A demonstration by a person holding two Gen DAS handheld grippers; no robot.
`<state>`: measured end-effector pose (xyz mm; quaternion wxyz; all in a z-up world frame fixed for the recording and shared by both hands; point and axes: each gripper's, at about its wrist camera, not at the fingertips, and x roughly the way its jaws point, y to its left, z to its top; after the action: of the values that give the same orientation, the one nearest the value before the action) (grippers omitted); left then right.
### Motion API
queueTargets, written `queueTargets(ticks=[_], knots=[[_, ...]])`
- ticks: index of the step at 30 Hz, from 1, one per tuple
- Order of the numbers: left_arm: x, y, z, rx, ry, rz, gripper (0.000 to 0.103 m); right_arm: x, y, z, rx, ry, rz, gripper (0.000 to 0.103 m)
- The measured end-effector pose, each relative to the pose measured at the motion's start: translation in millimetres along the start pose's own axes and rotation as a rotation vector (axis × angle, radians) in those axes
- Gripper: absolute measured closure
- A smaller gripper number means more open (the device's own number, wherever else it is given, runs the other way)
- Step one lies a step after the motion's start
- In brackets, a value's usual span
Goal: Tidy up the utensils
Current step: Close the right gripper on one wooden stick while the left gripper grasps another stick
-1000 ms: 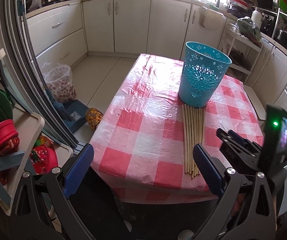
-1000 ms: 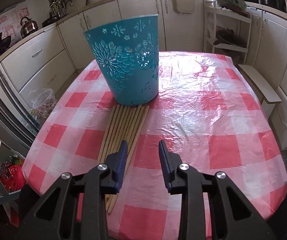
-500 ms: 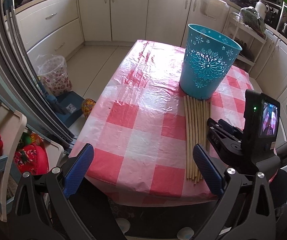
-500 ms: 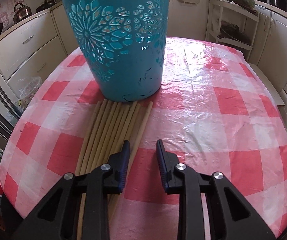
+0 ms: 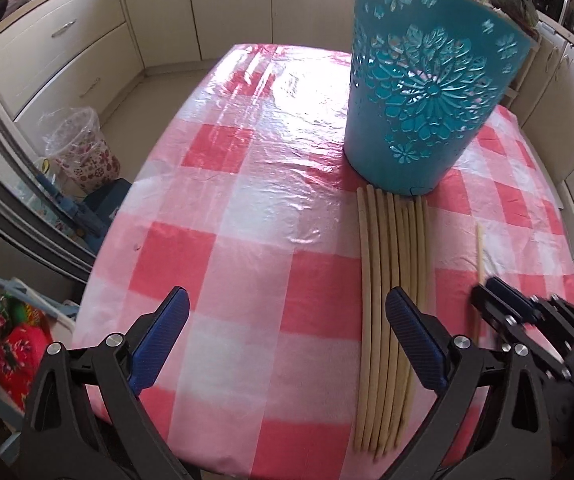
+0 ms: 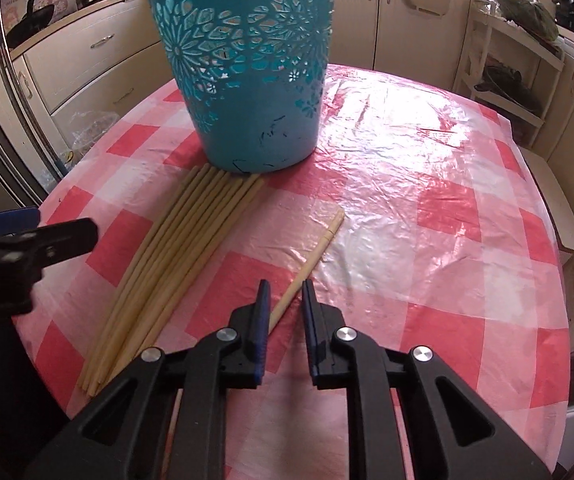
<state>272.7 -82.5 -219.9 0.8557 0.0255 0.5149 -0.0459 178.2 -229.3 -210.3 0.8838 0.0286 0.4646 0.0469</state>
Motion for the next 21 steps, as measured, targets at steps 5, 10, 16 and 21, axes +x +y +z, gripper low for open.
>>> queueTargets(ticks=[5,10,16,21], knots=[[23.0,-11.1,14.9,-0.004,0.023,0.006,0.011,-1.6,-8.2,-4.0,0.067,-0.021,0.039,0.084],[41.0,-16.8,19.2,0.007,0.050,0.031,0.016,-1.5,-10.3,-5.5,0.087,-0.041,0.066,0.079],[46.2,-22.6,18.0,0.021,0.052,0.047,0.019,-1.8,-11.2,-6.7,0.093,-0.051,0.076,0.079],[40.4,-29.5,17.0,0.053,0.028,0.025,0.044,-1.7,-12.9,-7.3,0.106,-0.055,0.073,0.079]])
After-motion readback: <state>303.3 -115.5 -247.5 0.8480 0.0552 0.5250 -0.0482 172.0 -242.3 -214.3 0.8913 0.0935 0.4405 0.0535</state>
